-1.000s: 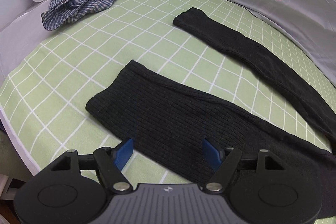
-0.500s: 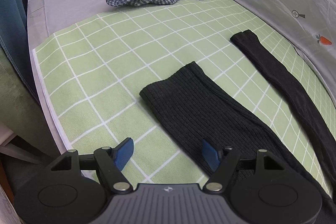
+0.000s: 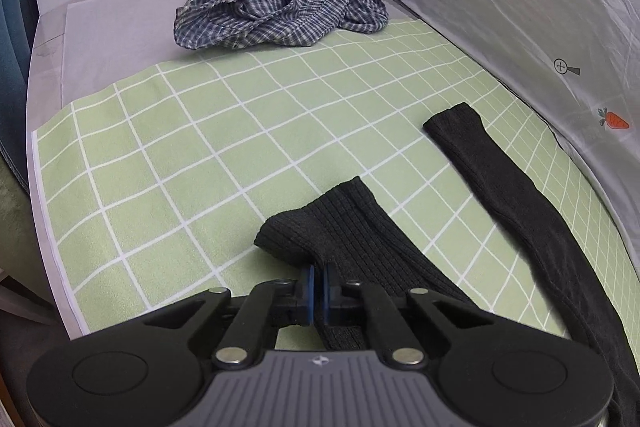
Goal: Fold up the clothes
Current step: 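Carry the sleeve cuff across the sweater body with the left gripper, then lay the sleeve down and open the left gripper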
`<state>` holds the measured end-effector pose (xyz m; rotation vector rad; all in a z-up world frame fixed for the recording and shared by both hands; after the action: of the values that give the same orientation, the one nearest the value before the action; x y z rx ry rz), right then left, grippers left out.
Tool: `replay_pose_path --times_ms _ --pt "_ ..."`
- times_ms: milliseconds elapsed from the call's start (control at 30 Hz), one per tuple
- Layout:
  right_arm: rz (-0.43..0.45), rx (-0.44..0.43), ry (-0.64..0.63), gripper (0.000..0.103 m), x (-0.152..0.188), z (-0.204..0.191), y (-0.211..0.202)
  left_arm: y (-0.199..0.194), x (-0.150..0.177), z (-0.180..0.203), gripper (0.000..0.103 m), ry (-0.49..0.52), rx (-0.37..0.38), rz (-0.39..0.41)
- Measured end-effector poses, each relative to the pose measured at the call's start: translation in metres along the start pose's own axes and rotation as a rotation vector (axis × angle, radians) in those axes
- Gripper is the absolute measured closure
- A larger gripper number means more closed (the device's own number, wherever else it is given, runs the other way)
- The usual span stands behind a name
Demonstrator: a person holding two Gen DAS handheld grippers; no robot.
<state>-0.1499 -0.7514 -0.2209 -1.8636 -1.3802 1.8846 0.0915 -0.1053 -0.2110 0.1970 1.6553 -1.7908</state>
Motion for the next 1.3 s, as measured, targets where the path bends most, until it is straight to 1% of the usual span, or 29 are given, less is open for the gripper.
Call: replay_pose_path --times_ms 100,267,400,467,533,600,667,767,900,967,1067,1233,1300 --pt "0.047 -0.019 -0.015 0.098 -0.019 -0.013 -0.006 -0.01 -0.022 0.019 0.099 0.016 0.039 0.042" --pt "0.118 -0.071 -0.013 0.099 -0.056 -0.039 -0.01 -0.025 -0.062 0.06 0.099 0.054 0.109 0.114" --pt "0.154 -0.107 0.016 0.099 -0.084 -0.06 -0.003 -0.021 -0.089 0.088 0.099 0.067 0.136 0.15" --pt "0.151 -0.108 0.013 0.099 -0.091 -0.069 0.008 -0.008 -0.094 0.096 0.099 0.077 0.129 0.141" --pt "0.133 -0.097 -0.003 0.099 -0.092 -0.076 0.023 0.015 -0.093 0.103 0.099 0.093 0.106 0.11" --pt "0.109 -0.083 -0.01 0.099 -0.09 -0.081 0.038 0.036 -0.09 0.104 0.099 0.078 0.07 0.071" --pt "0.091 -0.069 -0.01 0.099 -0.09 -0.083 0.051 0.046 -0.092 0.101 0.099 0.03 0.056 0.051" --pt "0.105 -0.072 0.01 0.099 -0.101 -0.083 0.059 0.045 -0.104 0.105 0.099 -0.003 0.061 0.058" --pt "0.128 -0.061 -0.012 0.099 -0.115 -0.09 0.072 0.044 -0.123 0.123 0.099 0.003 0.082 0.089" --pt "0.117 -0.049 -0.037 0.099 -0.115 -0.095 0.084 0.055 -0.127 0.129 0.099 -0.004 0.09 0.085" --pt "0.089 -0.055 -0.03 0.099 -0.114 -0.102 0.102 0.076 -0.131 0.133 0.099 -0.038 0.082 0.052" --pt "0.097 -0.075 -0.049 0.099 -0.127 -0.121 0.119 0.093 -0.14 0.148 0.099 -0.021 0.091 0.056" --pt "0.084 -0.077 -0.064 0.098 -0.13 -0.128 0.13 0.106 -0.141 0.153 0.098 -0.008 0.085 0.045"
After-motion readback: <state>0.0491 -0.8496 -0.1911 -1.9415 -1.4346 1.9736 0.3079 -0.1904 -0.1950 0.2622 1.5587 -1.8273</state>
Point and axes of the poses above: each gripper's, at about its wrist camera, not at the fingertips, and y roughly the way its jaws point, z to its right, x to its underside, the point moved 9 cm from there along y, roughly the way its jaws point, and after that the axes turned 7 degrees about y, right-handed, at the moved point
